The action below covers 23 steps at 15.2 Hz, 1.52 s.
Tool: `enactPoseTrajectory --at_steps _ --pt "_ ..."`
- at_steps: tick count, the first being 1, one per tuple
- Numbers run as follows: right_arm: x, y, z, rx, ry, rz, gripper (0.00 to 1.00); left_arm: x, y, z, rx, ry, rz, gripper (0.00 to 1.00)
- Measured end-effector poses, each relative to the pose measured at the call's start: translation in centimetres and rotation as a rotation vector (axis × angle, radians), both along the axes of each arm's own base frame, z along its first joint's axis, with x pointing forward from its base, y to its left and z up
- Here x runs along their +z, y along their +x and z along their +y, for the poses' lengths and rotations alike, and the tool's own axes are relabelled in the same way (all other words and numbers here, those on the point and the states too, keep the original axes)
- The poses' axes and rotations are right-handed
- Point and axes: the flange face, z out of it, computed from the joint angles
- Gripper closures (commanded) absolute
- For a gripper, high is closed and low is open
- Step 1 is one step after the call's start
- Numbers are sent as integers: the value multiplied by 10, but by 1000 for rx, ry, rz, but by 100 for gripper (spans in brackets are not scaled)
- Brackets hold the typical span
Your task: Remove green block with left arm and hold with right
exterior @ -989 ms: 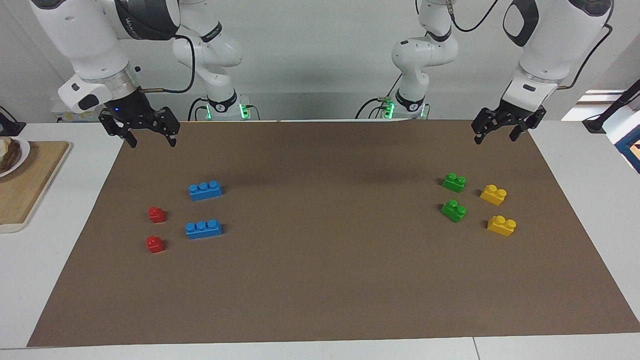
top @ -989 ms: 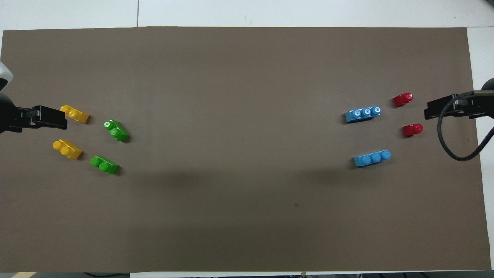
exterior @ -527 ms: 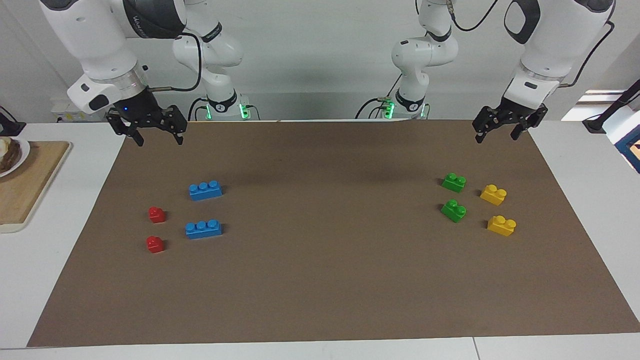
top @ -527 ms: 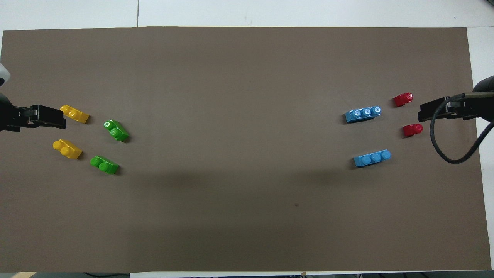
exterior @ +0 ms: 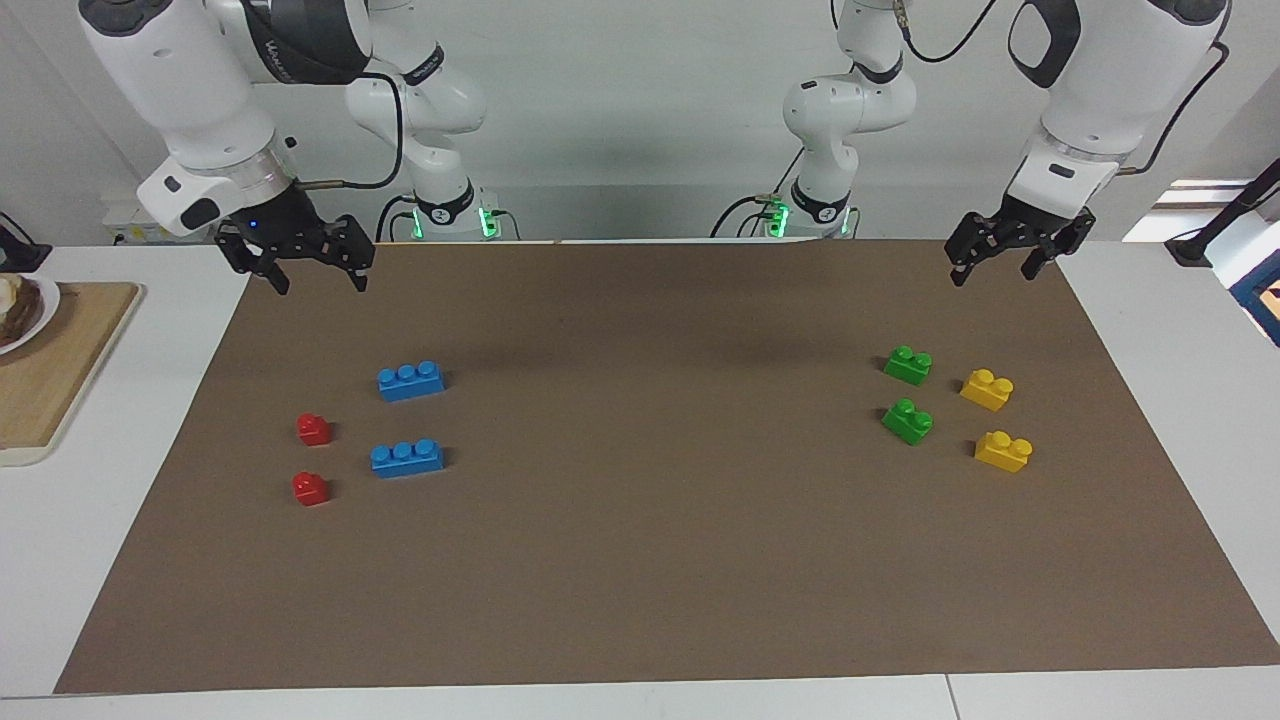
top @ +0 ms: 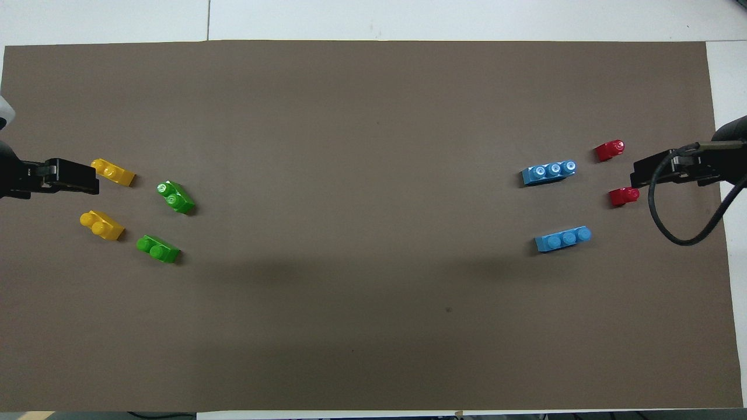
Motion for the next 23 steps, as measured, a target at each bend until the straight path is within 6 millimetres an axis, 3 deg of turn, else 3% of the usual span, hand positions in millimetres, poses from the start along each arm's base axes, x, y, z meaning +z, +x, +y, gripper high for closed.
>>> enactPoseTrajectory --at_steps 4,8,14,23 --pt "0 1 1 3 0 -1 0 0 0 0 0 0 0 0" --pt "-1 1 17 30 0 0 0 0 0 0 0 0 0 0" --pt "-2 4 5 9 0 -2 0 0 0 0 0 0 1 0" --pt "-5 5 13 15 0 -15 0 0 0 -6 -5 0 0 0"
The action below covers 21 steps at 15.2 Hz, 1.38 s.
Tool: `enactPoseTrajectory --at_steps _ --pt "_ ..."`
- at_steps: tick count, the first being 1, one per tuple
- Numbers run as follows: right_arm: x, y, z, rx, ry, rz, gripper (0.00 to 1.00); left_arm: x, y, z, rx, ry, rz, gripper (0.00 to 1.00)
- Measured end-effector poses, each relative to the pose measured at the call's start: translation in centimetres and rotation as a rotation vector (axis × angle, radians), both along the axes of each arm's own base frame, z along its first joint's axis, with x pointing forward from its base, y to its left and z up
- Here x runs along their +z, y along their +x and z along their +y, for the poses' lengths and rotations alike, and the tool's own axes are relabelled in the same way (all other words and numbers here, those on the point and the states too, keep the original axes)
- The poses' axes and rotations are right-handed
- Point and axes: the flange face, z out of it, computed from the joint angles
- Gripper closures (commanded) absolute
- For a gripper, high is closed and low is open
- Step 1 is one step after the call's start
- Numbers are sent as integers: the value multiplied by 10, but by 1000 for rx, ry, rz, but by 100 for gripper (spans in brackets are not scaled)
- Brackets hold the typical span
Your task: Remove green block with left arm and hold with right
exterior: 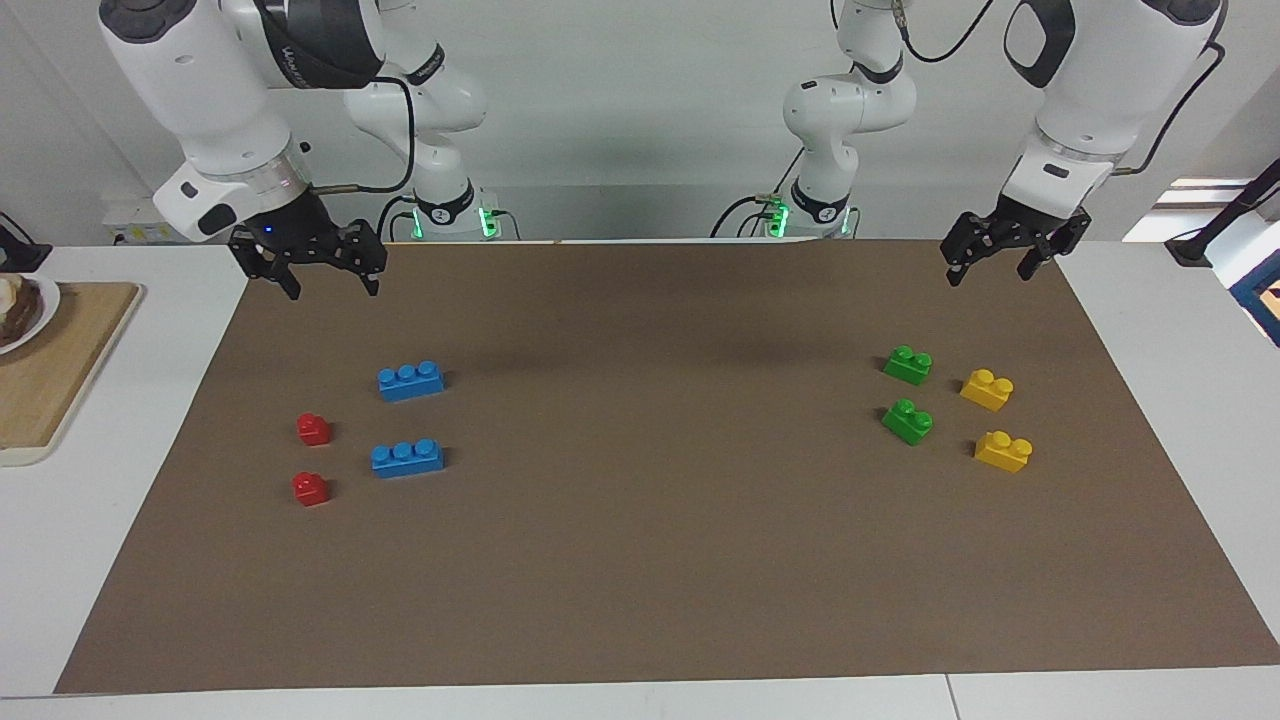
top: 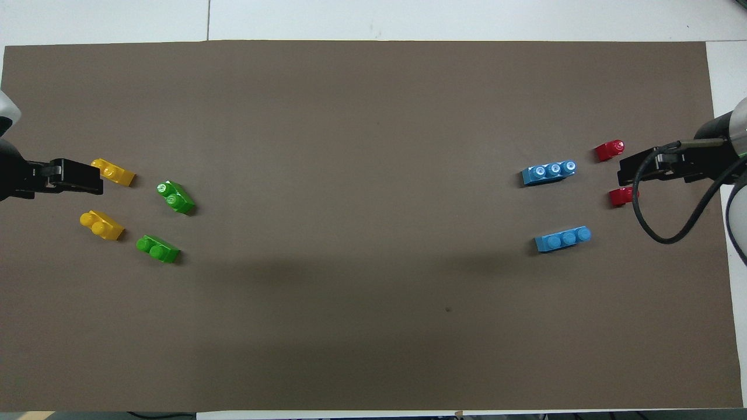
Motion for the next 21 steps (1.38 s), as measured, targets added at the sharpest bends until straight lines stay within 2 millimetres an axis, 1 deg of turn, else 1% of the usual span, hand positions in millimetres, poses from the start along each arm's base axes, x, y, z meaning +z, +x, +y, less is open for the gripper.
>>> enactPoseTrajectory --at_steps 4,6,8,12,16,21 --pt "-2 2 -2 -5 0 -13 0 -3 1 -1 -2 -1 8 0" --pt "-2 3 -5 -11 0 -19 0 -4 5 2 3 -4 18 0" --pt "-1 3 -6 -13 0 -23 0 2 9 6 11 -6 24 0" --pt "-2 3 -6 -14 0 -25 0 4 18 8 13 -9 32 0" --pt "-3 3 -6 -14 0 -23 0 19 16 7 12 -10 5 0" --pt "-3 3 -6 -14 0 -21 0 21 15 6 10 -10 3 0"
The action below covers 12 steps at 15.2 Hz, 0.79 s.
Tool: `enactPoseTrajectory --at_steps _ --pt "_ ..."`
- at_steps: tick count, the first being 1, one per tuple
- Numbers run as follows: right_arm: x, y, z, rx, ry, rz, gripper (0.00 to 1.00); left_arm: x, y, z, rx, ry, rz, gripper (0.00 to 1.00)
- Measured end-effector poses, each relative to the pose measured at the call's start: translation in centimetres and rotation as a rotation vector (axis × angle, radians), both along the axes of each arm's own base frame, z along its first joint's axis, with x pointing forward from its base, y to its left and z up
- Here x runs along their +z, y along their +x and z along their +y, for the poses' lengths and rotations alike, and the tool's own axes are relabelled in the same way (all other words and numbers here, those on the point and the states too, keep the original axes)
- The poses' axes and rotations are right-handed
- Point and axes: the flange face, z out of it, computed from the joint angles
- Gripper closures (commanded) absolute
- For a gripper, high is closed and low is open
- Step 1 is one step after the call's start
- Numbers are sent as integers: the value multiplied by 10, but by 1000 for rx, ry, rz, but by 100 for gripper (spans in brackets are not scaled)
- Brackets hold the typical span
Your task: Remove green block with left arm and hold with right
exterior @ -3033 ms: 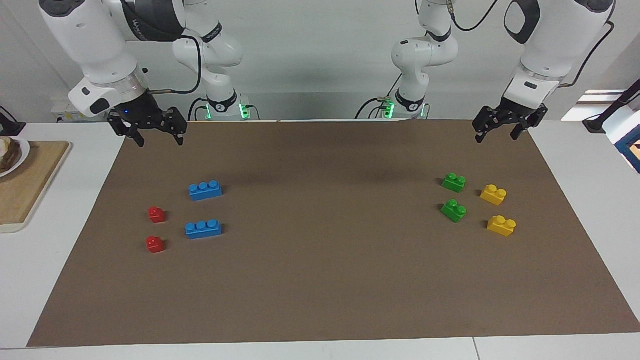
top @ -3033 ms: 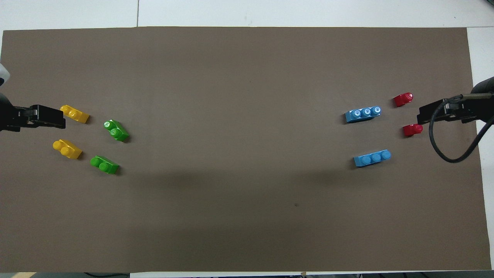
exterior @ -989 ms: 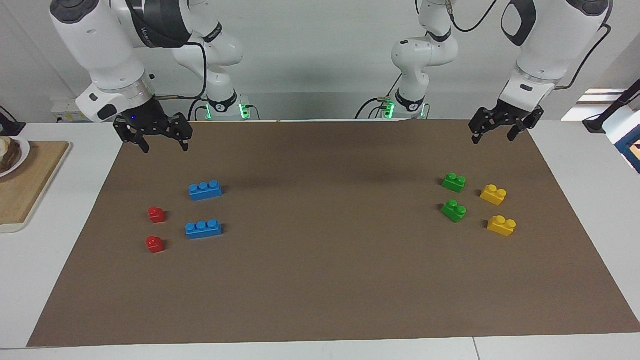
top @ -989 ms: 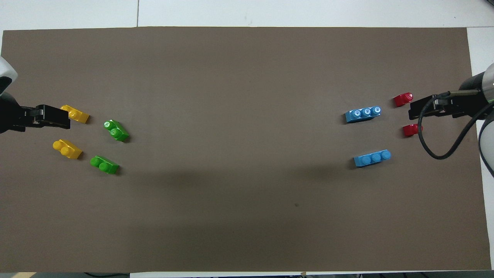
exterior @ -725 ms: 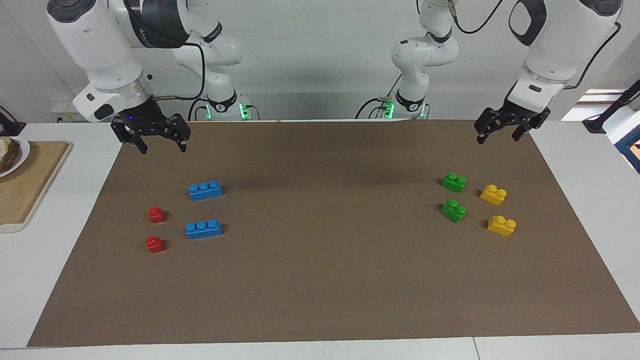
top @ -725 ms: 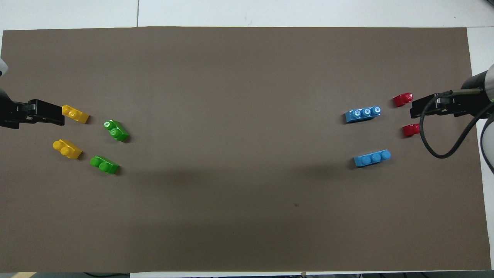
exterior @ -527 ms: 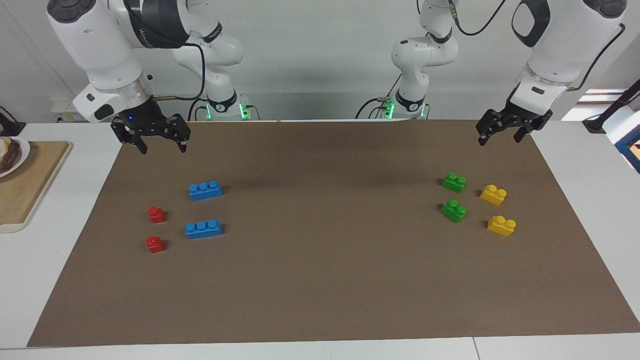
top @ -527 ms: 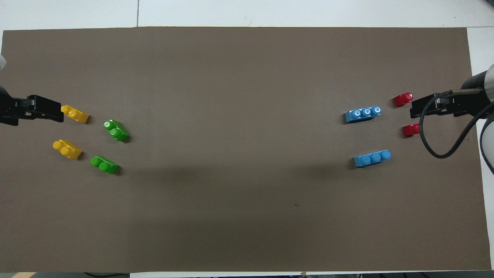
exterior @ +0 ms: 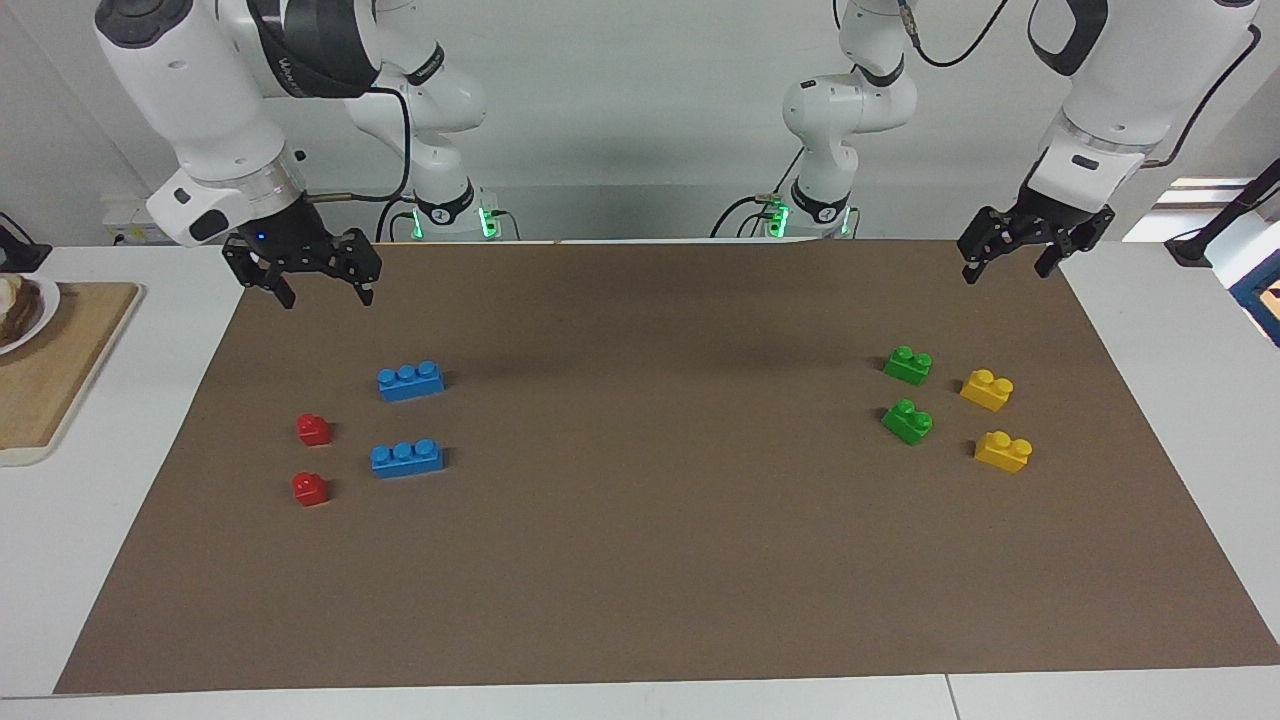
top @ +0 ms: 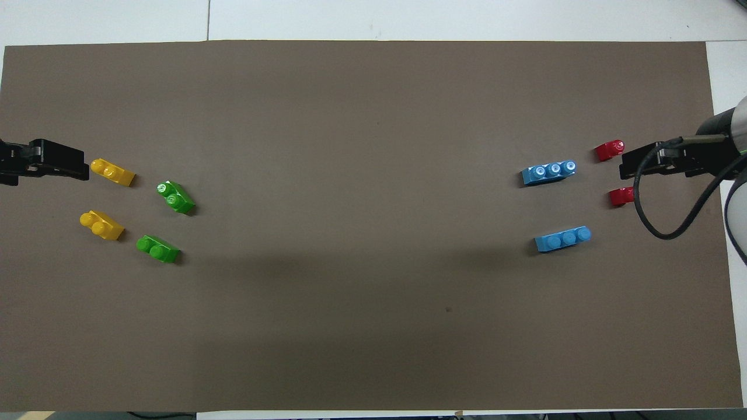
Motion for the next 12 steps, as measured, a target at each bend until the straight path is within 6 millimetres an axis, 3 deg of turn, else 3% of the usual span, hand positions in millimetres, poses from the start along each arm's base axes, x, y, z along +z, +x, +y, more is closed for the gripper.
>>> enactPoseTrajectory --at_steps 12 --pt "0 0 -6 -10 0 1 0 0 0 -2 -4 0 1 0"
